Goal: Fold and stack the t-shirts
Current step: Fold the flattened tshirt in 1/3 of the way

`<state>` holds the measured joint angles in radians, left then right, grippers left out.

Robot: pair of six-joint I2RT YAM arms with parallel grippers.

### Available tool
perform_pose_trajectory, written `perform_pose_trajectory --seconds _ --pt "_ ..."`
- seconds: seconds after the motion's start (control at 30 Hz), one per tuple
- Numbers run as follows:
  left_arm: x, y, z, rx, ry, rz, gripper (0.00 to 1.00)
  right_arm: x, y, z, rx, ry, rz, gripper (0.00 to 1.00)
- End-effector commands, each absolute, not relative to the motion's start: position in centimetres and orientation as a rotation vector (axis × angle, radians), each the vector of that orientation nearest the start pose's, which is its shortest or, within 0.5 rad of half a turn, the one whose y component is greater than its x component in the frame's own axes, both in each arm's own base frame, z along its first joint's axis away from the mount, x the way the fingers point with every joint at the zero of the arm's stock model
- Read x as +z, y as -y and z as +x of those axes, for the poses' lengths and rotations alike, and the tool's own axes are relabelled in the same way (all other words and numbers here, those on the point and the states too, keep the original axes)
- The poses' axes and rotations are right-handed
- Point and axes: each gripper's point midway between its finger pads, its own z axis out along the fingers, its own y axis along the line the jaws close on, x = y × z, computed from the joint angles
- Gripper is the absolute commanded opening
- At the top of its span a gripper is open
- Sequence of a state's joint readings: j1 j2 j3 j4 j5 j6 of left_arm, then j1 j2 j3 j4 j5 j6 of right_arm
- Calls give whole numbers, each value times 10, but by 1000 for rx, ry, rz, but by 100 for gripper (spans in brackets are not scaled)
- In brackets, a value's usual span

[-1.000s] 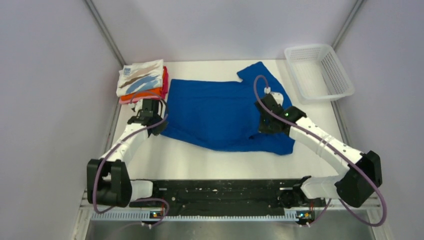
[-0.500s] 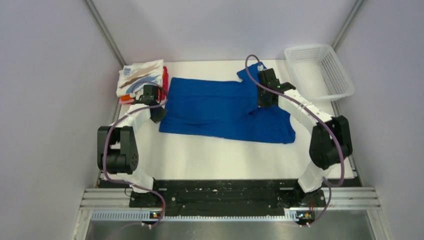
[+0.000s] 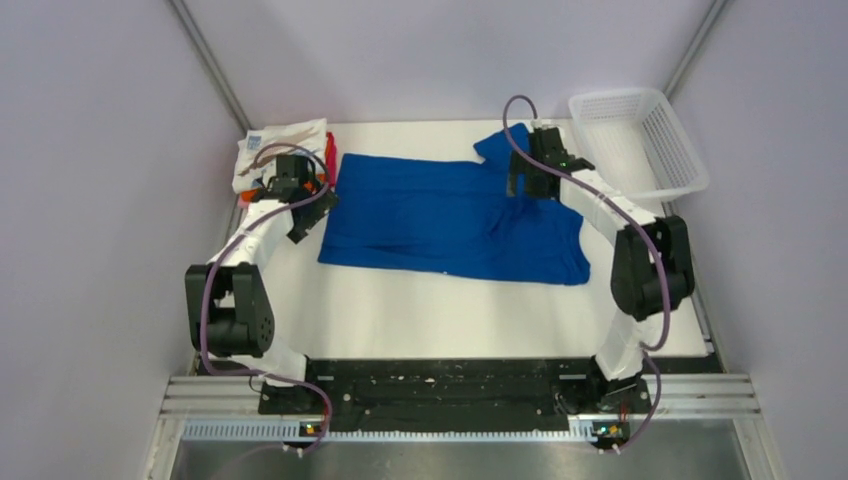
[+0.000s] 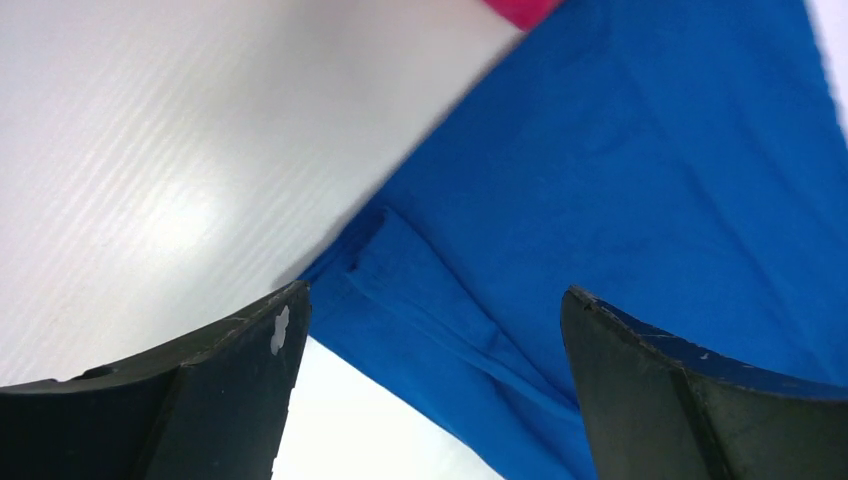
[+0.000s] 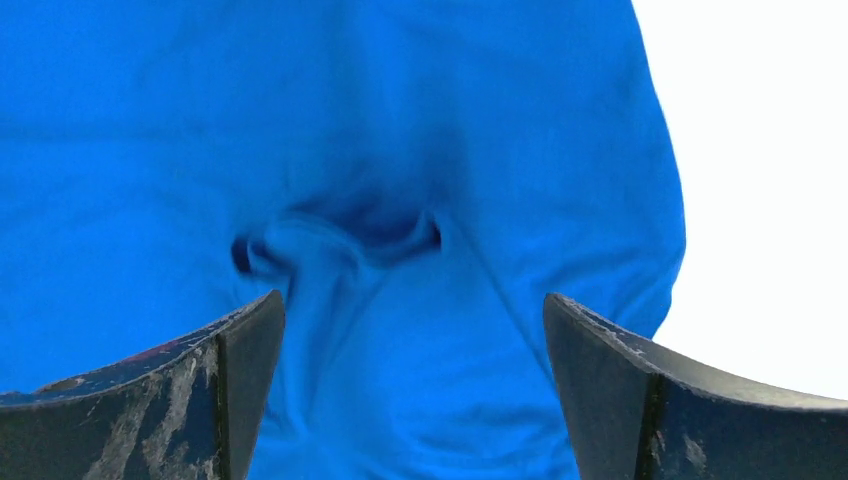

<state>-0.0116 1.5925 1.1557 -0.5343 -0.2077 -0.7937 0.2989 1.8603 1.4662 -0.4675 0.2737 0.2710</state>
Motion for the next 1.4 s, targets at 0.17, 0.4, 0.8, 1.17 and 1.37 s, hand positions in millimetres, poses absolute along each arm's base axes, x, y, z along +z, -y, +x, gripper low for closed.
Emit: perform_pose_trajectory --seconds 0.17,0.4,0.8,1.17,1.37 --pt "107 41 381 -391 -2356 -918 99 109 -165 376 492 -2378 87 99" --pt "75 42 392 -367 -2416 -943 99 67 -168 346 511 -2475 91 99" --pt "89 47 487 -447 -2313 -929 99 71 -150 350 377 -2469 115 99" --pt "93 19 508 -407 -2277 -1000 99 101 -157 391 363 -2371 127 99" --pt "109 17 479 -387 -2271 -969 99 101 -187 420 509 -2347 109 99"
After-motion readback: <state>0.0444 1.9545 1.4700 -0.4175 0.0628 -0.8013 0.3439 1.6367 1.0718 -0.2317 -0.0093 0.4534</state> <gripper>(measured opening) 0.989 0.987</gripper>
